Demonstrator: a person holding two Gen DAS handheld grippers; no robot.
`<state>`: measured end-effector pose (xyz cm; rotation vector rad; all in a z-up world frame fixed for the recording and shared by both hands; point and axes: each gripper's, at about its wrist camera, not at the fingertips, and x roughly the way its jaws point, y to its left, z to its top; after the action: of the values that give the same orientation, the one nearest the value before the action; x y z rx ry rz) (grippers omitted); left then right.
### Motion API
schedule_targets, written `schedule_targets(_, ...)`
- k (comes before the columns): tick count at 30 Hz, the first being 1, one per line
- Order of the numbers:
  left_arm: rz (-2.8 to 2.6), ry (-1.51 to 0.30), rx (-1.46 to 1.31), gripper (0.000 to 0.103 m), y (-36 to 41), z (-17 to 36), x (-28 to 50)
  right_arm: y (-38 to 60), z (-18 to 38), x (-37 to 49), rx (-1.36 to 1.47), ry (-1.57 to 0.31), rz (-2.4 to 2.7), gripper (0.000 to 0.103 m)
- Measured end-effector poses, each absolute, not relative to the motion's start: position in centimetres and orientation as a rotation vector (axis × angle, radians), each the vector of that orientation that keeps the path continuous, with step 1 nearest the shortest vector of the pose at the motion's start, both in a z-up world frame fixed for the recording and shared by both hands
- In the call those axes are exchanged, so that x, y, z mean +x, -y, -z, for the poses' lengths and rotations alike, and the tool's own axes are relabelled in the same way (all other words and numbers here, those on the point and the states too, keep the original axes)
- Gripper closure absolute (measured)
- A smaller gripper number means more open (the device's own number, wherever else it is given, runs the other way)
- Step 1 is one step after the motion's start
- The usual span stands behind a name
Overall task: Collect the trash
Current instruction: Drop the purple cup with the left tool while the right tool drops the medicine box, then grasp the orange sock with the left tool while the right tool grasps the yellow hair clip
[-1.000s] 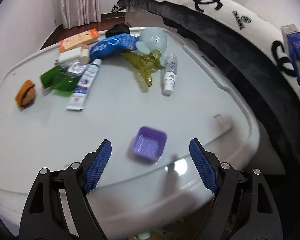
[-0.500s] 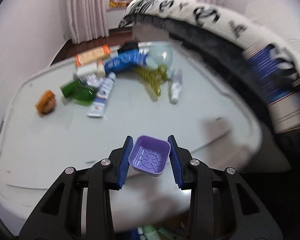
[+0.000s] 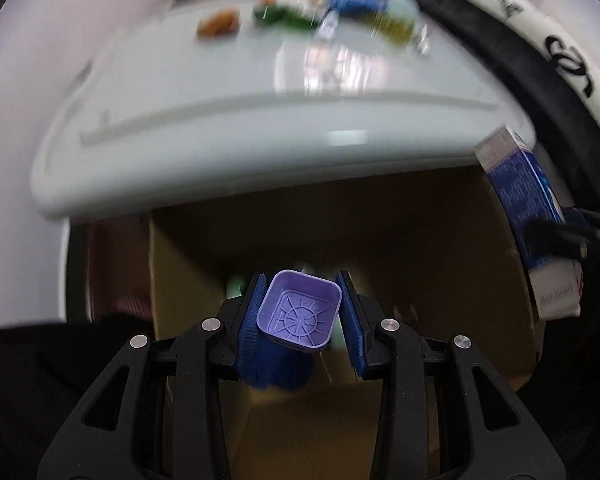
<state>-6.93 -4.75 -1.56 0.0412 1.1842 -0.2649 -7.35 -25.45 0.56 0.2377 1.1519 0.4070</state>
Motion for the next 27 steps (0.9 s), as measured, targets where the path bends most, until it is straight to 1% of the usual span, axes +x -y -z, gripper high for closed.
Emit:
schedule_targets(2,0.267,-1.211,0.01,0.066,4.3,2.0,-6.6,24.8,0.9,-7.4,0.225,-1.218,-0.397,0.046)
schedule_targets(3,0.263,-1.224,0.006,0.056,4.2,2.2,-6.4,24.7,1.4,-7.1,0.215,-1.246,-0.384,0.036)
schedule_targets(4,0.251,-1.244,0.008,0.034,4.2,2.5,-6.3,24.7,1.8,-6.8,0.204,-1.258,-0.367,0.025)
schedule_targets(5,0.235,-1.265,0.013,0.026,4.1,2.8,-6.2,24.7,2.0,-6.9,0.198,-1.25,-0.354,0.025)
schedule_targets(9,0.248,-1.27,-0.039,0.025,3.4,2.8,-6.0,25.3,0.5,-6.1,0.191,-1.187,-0.341,0.025)
schedule_targets(12,0.278,-1.244,-0.1,0.025,2.9,1.8,-5.8,26.3,-1.9,-4.2,0.157,-1.09,-0.311,0.025)
schedule_targets(16,0.305,-1.128,-0.078,0.025,3.5,-1.5,-4.6,28.0,-5.2,1.6,0.127,-0.946,-0.255,0.026)
schedule_targets(19,0.301,-1.037,-0.021,0.024,4.5,-3.7,-2.4,28.4,-6.7,6.8,0.119,-0.882,-0.228,0.026)
schedule_targets(22,0.304,-1.005,-0.039,0.024,4.9,-4.3,0.6,28.6,-6.7,12.5,0.065,-0.862,-0.185,0.026)
schedule_targets(27,0.296,-0.999,-0.084,0.024,4.8,-3.3,3.4,28.9,-3.6,19.7,0.026,-0.947,-0.131,0.026)
